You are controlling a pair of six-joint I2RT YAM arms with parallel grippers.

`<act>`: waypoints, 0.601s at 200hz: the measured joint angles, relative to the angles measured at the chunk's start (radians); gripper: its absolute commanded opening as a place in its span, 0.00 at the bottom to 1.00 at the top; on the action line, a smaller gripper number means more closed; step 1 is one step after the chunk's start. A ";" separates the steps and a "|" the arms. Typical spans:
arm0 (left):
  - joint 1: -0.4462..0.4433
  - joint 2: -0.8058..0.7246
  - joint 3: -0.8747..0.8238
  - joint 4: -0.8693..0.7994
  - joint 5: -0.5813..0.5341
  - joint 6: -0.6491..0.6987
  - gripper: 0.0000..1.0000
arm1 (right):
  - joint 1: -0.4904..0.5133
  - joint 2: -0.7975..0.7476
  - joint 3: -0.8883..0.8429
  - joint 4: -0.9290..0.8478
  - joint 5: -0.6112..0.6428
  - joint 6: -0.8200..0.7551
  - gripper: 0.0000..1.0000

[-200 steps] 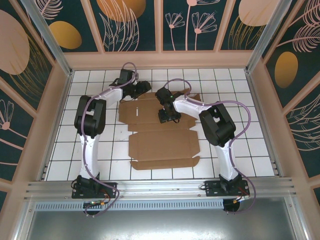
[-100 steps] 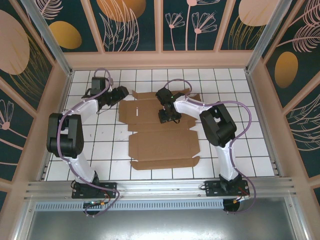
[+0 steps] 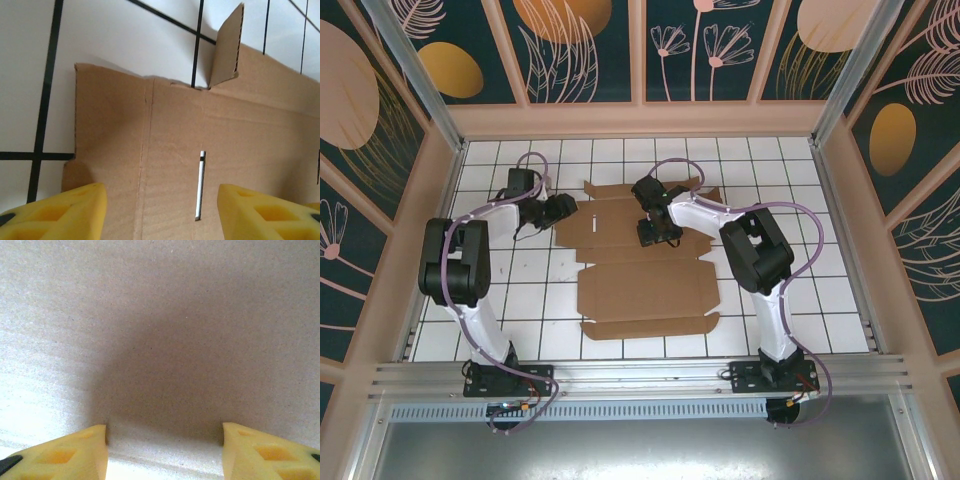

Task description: Fold the paper box

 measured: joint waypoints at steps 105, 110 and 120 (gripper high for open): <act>0.010 0.066 -0.026 0.056 0.150 0.020 0.47 | 0.000 0.000 0.001 0.000 0.000 0.000 0.56; 0.010 0.066 -0.026 0.056 0.150 0.022 0.48 | 0.000 0.000 0.001 0.000 0.000 0.000 0.56; 0.010 0.063 -0.026 0.056 0.147 0.029 0.51 | 0.000 0.000 0.001 0.000 0.000 0.000 0.56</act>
